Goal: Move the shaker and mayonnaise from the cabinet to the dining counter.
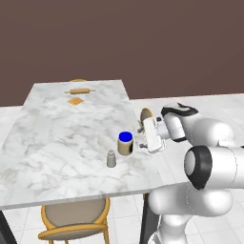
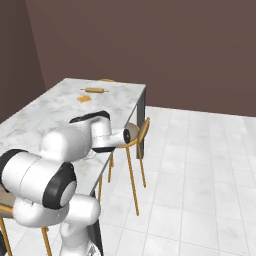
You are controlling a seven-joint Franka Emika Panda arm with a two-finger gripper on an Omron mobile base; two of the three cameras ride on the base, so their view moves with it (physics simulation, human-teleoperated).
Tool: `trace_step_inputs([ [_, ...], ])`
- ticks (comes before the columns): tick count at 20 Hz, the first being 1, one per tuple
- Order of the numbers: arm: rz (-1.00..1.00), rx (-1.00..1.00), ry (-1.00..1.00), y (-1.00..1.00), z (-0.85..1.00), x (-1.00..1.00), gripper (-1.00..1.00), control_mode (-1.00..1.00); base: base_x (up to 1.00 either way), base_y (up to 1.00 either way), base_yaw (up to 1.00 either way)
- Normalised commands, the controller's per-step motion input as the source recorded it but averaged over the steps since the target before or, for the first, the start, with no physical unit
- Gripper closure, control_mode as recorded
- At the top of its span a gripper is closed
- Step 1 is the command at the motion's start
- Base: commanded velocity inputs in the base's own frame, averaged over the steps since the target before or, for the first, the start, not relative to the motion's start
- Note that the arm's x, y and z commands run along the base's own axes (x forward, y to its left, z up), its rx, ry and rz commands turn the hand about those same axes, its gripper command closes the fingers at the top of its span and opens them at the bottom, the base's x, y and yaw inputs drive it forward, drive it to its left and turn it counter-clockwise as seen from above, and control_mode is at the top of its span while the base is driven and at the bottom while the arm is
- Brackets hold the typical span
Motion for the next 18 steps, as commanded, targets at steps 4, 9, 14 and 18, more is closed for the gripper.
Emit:
trace_step_inputs([
  [4,-0.15,0.0,0.11,0.01,0.5,-0.39,-1.0,-1.0,0.0,0.0,0.0],
  [9,-0.23,0.0,0.17,0.0,0.44,-0.47,-1.0,-1.0,0.0,0.0,0.0],
  [14,-0.21,0.0,0.09,0.03,0.4,-0.49,-1.0,-1.0,0.0,0.0,0.0],
  [18,-0.12,0.0,0.07,0.07,0.36,-0.57,-1.0,-1.0,0.0,0.0,0.0],
])
